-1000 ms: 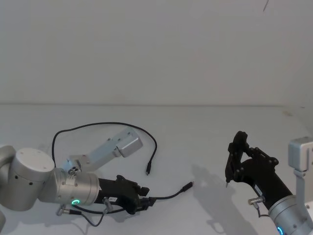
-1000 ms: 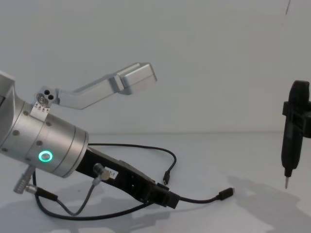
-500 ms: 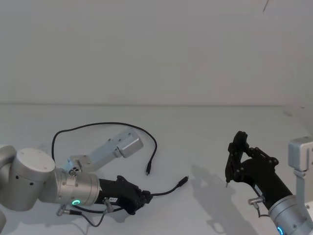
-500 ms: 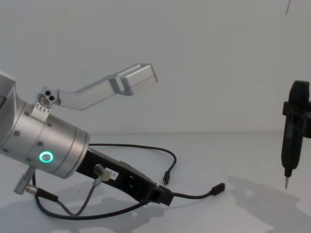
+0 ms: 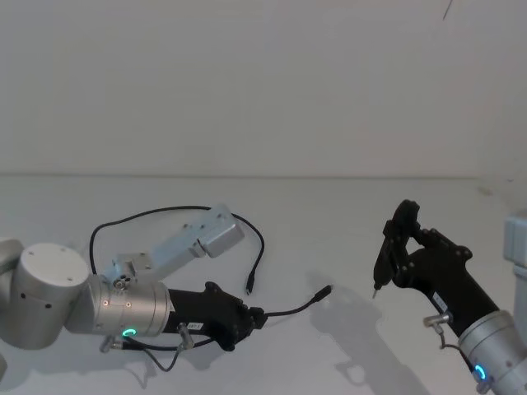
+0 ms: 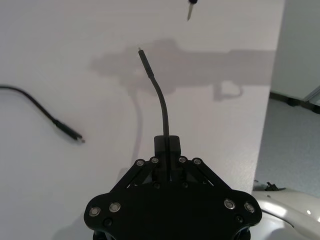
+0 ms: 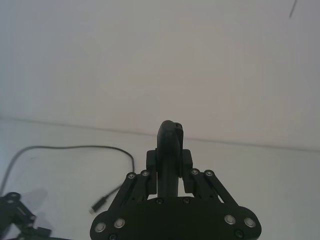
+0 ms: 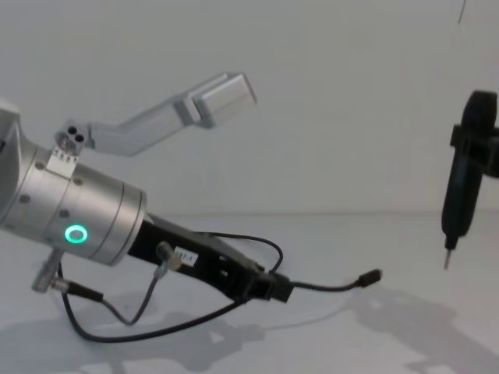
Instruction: Pick up the data cable with the one hand.
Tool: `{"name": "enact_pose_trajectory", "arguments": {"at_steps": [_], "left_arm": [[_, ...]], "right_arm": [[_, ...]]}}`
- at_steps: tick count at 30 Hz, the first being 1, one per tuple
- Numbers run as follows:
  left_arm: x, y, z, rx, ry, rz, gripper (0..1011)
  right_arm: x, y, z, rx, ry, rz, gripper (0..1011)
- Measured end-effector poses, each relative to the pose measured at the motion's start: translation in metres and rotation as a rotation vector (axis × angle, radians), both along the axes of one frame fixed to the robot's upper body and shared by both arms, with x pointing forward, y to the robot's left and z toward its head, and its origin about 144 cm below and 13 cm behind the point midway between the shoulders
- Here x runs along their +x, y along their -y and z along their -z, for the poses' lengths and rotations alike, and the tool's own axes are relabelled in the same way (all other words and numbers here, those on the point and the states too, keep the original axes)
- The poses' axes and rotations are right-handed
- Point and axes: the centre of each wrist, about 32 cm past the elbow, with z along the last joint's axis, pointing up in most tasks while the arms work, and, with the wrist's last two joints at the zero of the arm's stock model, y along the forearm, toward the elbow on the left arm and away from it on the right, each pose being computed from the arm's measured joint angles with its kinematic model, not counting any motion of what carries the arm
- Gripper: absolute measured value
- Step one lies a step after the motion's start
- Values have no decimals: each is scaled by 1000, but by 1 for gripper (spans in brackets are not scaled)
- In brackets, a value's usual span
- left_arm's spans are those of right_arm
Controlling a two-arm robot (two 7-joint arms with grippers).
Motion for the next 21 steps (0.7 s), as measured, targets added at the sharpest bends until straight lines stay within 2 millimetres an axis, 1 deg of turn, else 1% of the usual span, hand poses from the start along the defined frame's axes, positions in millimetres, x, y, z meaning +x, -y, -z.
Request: {"name": "enact_pose_trajectory", "arguments": {"at_steps": [7, 12, 21], "left_arm": [[1, -3, -12, -38, 43, 43, 35], [2, -4, -19, -58, 62, 65, 35], [3, -6, -26, -75, 80, 85, 35]], "right_arm": [[2, 2, -19, 45, 9, -53, 279], [4, 4, -27, 55, 20, -77, 279], [9, 10, -40, 46, 48, -111, 279]]}}
